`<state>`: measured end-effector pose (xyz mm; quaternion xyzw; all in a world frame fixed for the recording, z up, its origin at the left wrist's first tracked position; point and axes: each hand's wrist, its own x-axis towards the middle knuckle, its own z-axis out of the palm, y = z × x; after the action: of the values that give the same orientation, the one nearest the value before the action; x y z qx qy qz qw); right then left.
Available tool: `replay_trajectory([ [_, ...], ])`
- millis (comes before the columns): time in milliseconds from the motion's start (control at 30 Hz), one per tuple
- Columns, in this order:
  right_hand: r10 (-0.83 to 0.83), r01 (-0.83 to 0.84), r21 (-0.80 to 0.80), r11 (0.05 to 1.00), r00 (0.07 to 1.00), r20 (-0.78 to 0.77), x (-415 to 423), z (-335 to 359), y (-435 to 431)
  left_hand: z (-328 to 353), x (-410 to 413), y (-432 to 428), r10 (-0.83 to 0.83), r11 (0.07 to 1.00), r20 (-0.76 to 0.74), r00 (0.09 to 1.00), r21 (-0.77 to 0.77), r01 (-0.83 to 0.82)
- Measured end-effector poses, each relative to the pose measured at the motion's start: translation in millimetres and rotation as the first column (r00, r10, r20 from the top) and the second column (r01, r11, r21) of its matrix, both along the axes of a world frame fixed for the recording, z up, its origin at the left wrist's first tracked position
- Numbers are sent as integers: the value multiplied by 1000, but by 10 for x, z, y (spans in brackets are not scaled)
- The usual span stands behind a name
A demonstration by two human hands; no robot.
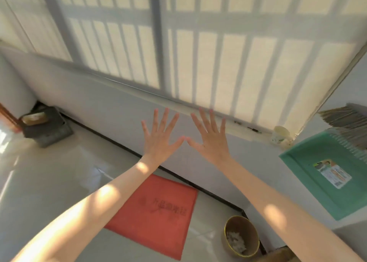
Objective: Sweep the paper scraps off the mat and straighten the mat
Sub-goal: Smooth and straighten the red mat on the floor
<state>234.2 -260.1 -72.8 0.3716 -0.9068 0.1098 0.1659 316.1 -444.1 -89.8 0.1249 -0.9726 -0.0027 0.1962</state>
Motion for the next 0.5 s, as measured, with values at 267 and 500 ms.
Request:
replay_trajectory([
  [267,47,-47,-30,998,999,4,768,-56,-1018,74,840,-961,3,999,-29,1000,42,-2],
  [500,33,-23,-77,997,990,134,1541,-82,-1769,73,1491,-1778,-12,1000,-4,1000,12,12],
])
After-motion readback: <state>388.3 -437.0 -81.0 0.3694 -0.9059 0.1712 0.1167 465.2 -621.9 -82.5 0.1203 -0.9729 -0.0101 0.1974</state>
